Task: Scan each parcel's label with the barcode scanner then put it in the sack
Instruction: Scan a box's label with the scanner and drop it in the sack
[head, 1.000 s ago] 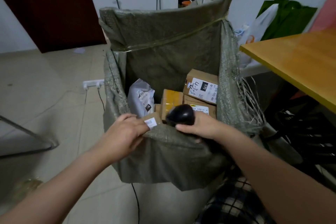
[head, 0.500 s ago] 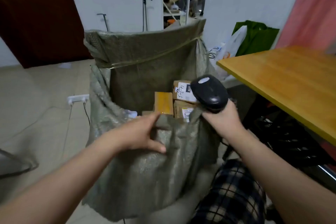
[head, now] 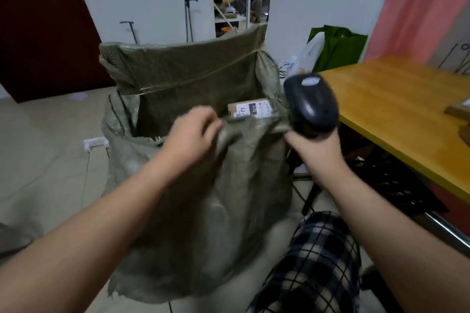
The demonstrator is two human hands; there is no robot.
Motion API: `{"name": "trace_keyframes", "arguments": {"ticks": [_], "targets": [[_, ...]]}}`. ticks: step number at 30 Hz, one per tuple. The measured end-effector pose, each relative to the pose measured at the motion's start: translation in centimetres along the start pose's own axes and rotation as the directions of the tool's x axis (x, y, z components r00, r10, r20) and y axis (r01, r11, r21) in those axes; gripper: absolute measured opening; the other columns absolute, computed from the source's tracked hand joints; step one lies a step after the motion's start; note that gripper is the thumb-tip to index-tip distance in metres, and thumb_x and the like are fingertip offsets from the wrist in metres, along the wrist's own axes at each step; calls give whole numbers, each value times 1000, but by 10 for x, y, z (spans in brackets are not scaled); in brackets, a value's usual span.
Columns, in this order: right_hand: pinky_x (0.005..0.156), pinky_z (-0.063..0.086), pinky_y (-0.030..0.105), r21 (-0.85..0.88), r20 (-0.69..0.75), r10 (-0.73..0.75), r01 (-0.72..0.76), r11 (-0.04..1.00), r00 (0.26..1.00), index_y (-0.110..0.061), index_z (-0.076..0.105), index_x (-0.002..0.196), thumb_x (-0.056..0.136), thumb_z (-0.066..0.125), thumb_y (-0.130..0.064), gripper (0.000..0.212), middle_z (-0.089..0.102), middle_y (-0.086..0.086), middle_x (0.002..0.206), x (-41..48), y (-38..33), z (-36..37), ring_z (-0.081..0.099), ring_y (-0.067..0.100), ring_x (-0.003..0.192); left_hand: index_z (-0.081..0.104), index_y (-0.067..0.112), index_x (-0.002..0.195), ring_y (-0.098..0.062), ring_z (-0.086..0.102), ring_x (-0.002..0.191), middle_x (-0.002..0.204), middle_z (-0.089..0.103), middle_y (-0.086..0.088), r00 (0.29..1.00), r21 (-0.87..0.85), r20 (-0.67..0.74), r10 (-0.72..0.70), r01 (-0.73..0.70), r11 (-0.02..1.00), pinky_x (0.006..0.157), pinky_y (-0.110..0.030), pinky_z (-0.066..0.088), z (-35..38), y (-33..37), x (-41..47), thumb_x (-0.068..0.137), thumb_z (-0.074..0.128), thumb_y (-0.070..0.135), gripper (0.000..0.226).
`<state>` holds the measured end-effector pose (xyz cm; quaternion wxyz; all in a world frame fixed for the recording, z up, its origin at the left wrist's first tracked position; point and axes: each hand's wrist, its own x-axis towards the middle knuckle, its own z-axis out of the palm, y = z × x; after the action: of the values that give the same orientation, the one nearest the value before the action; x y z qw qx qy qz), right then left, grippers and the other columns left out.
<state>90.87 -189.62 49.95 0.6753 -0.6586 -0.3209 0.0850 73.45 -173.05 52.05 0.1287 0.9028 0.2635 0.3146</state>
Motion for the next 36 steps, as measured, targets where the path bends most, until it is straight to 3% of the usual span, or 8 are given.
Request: {"name": "trace_keyframes", "arguments": {"ticks": [2, 5, 8, 13, 17, 26, 31, 36], "targets": [[80, 47, 10, -149, 100, 71, -55, 987, 992, -9, 60, 111, 71, 72, 17, 49, 68, 6, 105, -26, 26, -9, 65, -4, 93, 59, 10, 86, -30, 59, 91, 91, 62, -10, 963, 87, 269, -22, -2, 996, 76, -36, 43, 19, 1, -24, 94, 56, 27, 19], [90, 48, 28, -323, 106, 156, -115, 940, 982, -6, 63, 114, 70, 74, 7, 47, 68, 9, 108, -34, 56, -26, 63, 23, 107, 57, 17, 88, -28, 60, 96, 97, 65, -6, 922, 181, 383, -54, -18, 983, 82, -34, 44, 30, 1, -43, 95, 53, 32, 17], [91, 47, 29, -325, 173, 133, -71, 943, 976, -9, 61, 119, 65, 76, -9, 56, 68, 5, 110, -38, 55, -20, 61, 18, 106, 58, 22, 84, -22, 62, 92, 90, 67, -1, 867, 213, 493, -69, -43, 976, 84, -32, 42, 24, 6, -44, 93, 53, 35, 16], [65, 39, 14, -411, 320, 177, -32, 911, 931, -16, 54, 129, 75, 71, 0, 59, 62, -9, 90, -50, 58, -26, 57, 5, 79, 45, 26, 76, -19, 57, 82, 69, 54, 9, 833, 219, 552, -24, -118, 968, 87, -33, 36, 32, 16, -45, 93, 44, 56, 35], [75, 44, 19, -423, 315, 194, -46, 905, 929, -24, 56, 115, 73, 72, 4, 54, 64, -11, 97, -52, 56, -51, 60, 4, 89, 52, 24, 87, -23, 60, 92, 79, 61, 6, 860, 257, 510, 17, -172, 951, 87, -35, 33, 50, 31, -38, 93, 36, 62, 42], [75, 36, 22, -540, -111, 165, -199, 818, 980, -18, 57, 126, 80, 73, -10, 49, 59, -9, 100, -49, 23, -167, 52, 8, 95, 58, 24, 92, -24, 59, 101, 99, 66, -1, 865, 17, 371, 338, -370, 929, 84, -34, 37, 118, 150, 26, 95, 48, 46, 25], [64, 44, 34, -448, -450, 189, -404, 797, 873, -19, 57, 99, 82, 70, -14, 22, 60, 0, 75, -58, 5, -254, 56, 19, 72, 55, 20, 95, -24, 56, 94, 91, 58, 5, 789, -218, 350, 505, -456, 863, 77, -35, 34, 167, 253, 50, 97, 48, 39, 20], [45, 46, 28, -70, -611, 298, -426, 902, 733, -2, 62, 85, 86, 64, -7, 6, 59, 13, 60, -66, -16, -307, 52, 24, 48, 54, 16, 121, -28, 49, 114, 120, 52, -7, 771, -345, 301, 561, -460, 818, 96, -42, 41, 219, 338, 73, 94, 55, 38, 35]]}}
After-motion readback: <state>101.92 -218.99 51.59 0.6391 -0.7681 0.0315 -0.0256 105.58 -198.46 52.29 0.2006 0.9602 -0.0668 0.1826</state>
